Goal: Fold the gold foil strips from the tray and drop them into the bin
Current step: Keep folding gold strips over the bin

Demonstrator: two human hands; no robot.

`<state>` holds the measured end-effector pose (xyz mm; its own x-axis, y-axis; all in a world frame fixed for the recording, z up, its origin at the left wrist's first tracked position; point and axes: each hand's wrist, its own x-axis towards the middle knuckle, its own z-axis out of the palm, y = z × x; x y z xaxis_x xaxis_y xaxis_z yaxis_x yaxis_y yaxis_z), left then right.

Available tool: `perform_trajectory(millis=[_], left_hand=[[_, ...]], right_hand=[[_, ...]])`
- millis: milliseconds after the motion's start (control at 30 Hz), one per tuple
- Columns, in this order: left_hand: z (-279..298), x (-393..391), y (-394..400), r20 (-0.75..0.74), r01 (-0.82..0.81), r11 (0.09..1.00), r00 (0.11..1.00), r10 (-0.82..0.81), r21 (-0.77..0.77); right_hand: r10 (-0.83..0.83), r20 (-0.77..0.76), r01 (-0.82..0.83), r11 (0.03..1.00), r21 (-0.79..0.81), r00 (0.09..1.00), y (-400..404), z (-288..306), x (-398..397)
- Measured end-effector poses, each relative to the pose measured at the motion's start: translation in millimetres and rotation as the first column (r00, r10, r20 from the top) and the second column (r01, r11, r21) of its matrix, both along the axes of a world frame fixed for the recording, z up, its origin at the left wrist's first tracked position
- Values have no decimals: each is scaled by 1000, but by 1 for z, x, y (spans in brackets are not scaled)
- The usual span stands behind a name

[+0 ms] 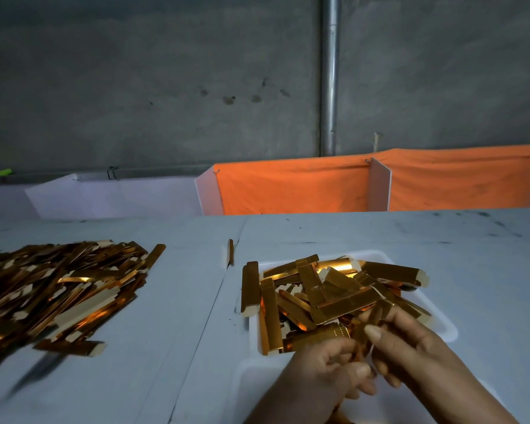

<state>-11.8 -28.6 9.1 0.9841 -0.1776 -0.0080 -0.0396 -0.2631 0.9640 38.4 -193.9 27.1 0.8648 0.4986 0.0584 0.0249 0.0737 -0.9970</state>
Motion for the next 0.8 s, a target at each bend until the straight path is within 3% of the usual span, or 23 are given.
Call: perform_trajectory(millis=[133, 233, 333, 433, 567, 667, 800], left_hand=[[3, 1, 1, -71, 70, 997, 995, -67, 30], [3, 1, 1, -58, 69, 998, 996, -68, 9], [-2, 4, -3, -37, -9, 983, 999, 16, 182], [-7, 8, -8, 103, -180, 878, 983, 149, 445], [-12, 7, -10, 409, -400, 746, 893, 186, 533], [-15, 4, -9, 509, -454, 730, 844, 169, 511], [-12, 2, -10, 501, -381, 750, 862, 77, 540]], right_hand=[[-78, -52, 81, 994, 78, 996, -6, 1, 4], [-67, -71, 68, 997, 19, 995, -10, 4, 5], [-92, -103, 88, 995, -47, 990, -9, 1, 5], [-108, -124, 100, 992, -73, 986, -4, -6, 5], [-119, -172, 110, 992, -62, 978, -2, -5, 4], [-111, -176, 105, 994, -42, 978, -2, -3, 3], [-103, -217, 105, 994, 1, 971, -3, -2, 3]])
